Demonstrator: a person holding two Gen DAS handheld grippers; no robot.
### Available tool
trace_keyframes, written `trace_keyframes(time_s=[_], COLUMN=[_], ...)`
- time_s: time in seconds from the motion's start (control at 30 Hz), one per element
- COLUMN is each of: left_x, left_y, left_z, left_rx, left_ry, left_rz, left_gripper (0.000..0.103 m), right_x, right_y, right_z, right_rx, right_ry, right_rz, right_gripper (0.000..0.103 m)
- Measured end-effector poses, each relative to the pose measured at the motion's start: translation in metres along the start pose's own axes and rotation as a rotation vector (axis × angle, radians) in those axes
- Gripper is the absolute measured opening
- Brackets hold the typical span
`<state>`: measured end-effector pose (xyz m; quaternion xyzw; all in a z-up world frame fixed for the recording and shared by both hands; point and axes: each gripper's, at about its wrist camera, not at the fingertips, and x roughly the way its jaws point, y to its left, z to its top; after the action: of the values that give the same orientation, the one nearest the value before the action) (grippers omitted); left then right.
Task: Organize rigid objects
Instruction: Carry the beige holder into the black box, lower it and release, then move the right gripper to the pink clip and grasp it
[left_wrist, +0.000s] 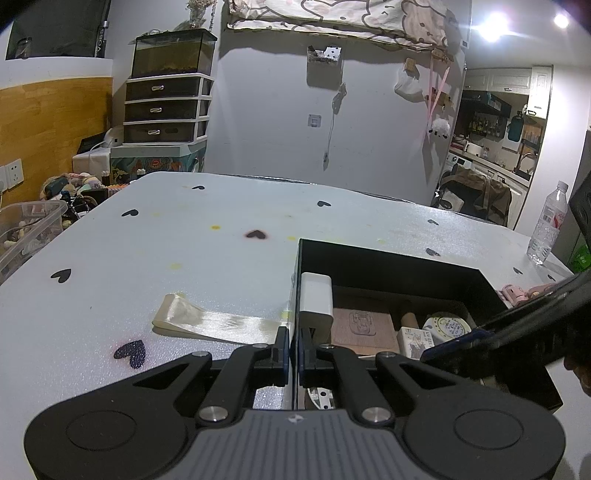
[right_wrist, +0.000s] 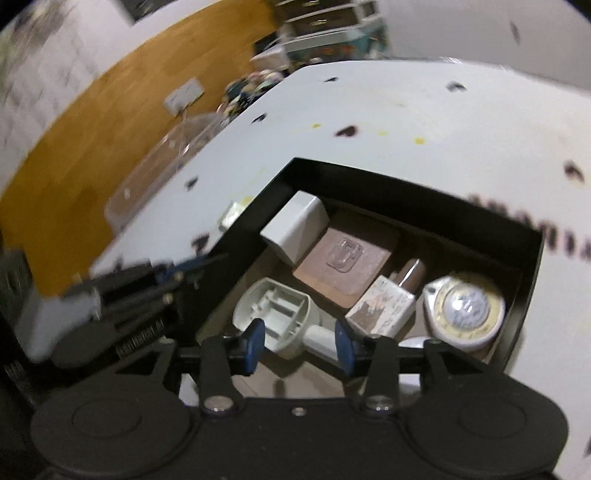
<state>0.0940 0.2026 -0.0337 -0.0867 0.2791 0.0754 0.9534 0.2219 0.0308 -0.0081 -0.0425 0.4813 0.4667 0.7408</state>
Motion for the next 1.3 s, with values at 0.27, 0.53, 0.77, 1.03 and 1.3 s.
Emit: trace_keyframes(time_s=[0.27,0.53,0.77,1.03,1.3], left_x=[0.000,0.000,-0.001,-0.002,-0.003], left_y=[0.000,0.001,0.001,0.002,0.002], left_z=[0.000,0.000,0.001,0.001,0.004], left_rx=[-0.001,0.002,-0.001,-0.002,0.000], left_ry=[0.000,-0.001,-0.001,-0.001,0.003], left_rz=[-0.001,0.000,-0.001,0.000,0.005], left_gripper=[0.004,0.004,0.004,0.004,0.003], right_x=[0.018,0.022,0.027,0.030,0.015], right_y=[0.018,0.014,0.016,0.012,0.011], right_z=[-0.002,0.005,0.013,0.018,0.018], right_rx=[-0.225,-0.181,-0.188,-0.161,-0.144], right_ry=[0.047,0.000,-0.018,-0.049,-0.074], right_rz=[-0.030,-0.048,-0.057,-0.062,-0.028], right_gripper=[0.036,0.025,0.016,0.006,0.017])
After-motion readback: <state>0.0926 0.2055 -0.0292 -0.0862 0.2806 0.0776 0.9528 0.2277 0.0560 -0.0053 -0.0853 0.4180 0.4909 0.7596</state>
